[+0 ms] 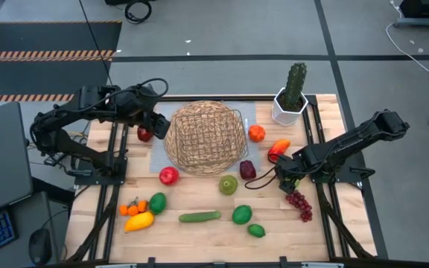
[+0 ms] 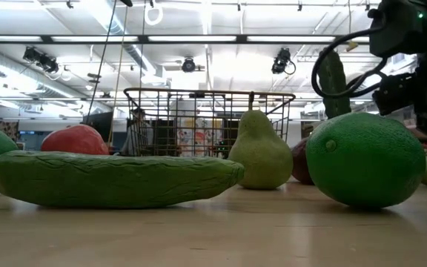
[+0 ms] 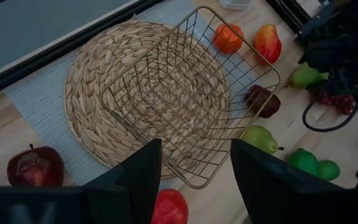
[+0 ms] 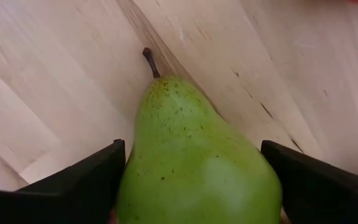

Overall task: Build produce basket
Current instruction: Put the right pear into the gold wire basket

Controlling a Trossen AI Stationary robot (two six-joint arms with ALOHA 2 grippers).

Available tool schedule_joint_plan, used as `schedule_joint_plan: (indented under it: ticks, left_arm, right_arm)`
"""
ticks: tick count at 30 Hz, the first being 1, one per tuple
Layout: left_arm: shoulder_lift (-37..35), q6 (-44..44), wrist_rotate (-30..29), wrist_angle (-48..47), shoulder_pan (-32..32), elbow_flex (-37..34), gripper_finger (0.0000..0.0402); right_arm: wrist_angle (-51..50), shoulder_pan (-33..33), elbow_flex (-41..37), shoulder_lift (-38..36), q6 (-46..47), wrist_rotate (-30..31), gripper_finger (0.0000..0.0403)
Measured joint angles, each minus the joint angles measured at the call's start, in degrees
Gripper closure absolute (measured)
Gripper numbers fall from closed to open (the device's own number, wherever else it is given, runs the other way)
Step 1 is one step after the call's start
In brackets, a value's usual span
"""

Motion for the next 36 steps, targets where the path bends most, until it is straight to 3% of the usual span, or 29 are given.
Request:
schedule_joint_plan:
  ticks: [10, 15, 21, 30, 36]
  left_arm:
    - [0.01, -0.02, -0.02, 0.00, -0.02, 0.00, 0.0203]
    - [0.01, 0.18, -0.02, 0.02, -0.01, 0.00, 0.0207]
    - [0.01, 0.50, -0.07, 0.02, 0.00, 0.00, 0.0208]
    - [0.01, 0.66, -0.08, 0.07, -0.01, 0.00, 0.0210]
    - [0.01, 0.65, -0.08, 0.08, -0.01, 0.00, 0.0207]
  right_arm:
    - [-0.60, -0.53, 0.88, 0.07, 0.65, -3.66, 0.0053]
    - [-4.45, -1.44, 7.29, 0.03, 0.39, -5.36, 0.0054]
    - [-7.96, -3.42, 18.62, 0.02, -1.85, -1.30, 0.0054]
    - [8.84, -9.76, 34.33, 0.84, -8.19, 13.14, 0.0054]
    - [18.03, -15.35, 38.29, 5.72, -14.64, 13.22, 0.0054]
